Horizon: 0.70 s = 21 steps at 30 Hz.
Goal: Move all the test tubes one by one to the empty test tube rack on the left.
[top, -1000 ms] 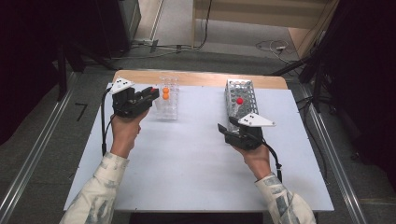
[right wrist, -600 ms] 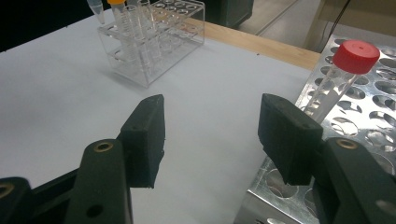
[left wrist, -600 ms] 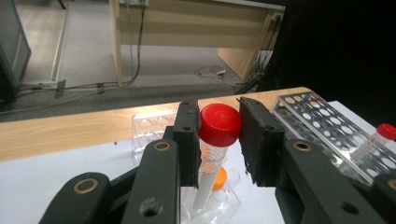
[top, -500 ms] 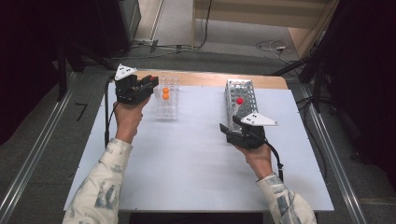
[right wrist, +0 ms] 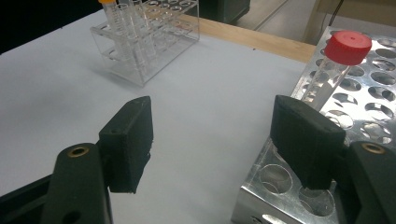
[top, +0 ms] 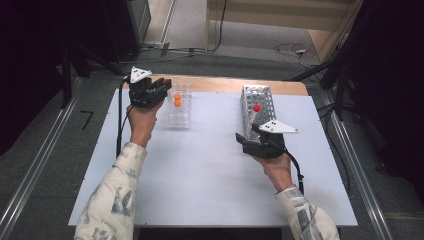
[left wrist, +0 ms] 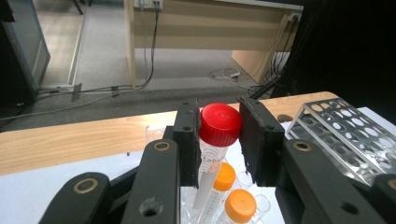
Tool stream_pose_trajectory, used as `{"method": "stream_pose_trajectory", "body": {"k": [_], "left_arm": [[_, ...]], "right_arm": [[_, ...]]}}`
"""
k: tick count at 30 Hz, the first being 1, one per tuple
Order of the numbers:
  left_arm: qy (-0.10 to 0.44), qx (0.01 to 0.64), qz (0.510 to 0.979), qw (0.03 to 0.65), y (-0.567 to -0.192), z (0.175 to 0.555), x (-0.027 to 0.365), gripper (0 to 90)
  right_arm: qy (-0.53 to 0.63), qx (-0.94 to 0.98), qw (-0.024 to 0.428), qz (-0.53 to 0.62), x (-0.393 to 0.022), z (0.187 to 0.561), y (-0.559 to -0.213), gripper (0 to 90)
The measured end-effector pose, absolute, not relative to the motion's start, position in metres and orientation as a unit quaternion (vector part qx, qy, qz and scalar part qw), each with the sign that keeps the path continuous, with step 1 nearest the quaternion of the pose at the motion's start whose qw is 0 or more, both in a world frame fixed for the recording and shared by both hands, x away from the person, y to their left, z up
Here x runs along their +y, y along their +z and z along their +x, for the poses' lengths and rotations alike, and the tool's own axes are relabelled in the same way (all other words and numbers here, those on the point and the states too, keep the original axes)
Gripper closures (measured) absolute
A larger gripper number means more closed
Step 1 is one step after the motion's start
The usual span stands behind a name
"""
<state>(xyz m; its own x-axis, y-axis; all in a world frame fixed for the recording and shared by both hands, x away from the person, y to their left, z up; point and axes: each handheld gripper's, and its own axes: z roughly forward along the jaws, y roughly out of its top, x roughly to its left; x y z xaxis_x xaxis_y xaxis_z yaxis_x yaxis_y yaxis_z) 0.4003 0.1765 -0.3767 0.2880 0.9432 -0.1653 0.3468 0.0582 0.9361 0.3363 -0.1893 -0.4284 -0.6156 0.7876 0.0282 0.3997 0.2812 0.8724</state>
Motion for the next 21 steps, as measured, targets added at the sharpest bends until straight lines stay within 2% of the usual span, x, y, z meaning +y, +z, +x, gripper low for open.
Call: {"method": "stream_pose_trajectory", "body": {"k": [21], "left_arm": [[0.291, 0.532, 0.642, 0.469, -0.415, 0.408, 0.165, 68.9]], "right_arm": [[0.461, 0.77, 0.213, 0.387, -0.191, 0.336, -0.428, 28.7]]}}
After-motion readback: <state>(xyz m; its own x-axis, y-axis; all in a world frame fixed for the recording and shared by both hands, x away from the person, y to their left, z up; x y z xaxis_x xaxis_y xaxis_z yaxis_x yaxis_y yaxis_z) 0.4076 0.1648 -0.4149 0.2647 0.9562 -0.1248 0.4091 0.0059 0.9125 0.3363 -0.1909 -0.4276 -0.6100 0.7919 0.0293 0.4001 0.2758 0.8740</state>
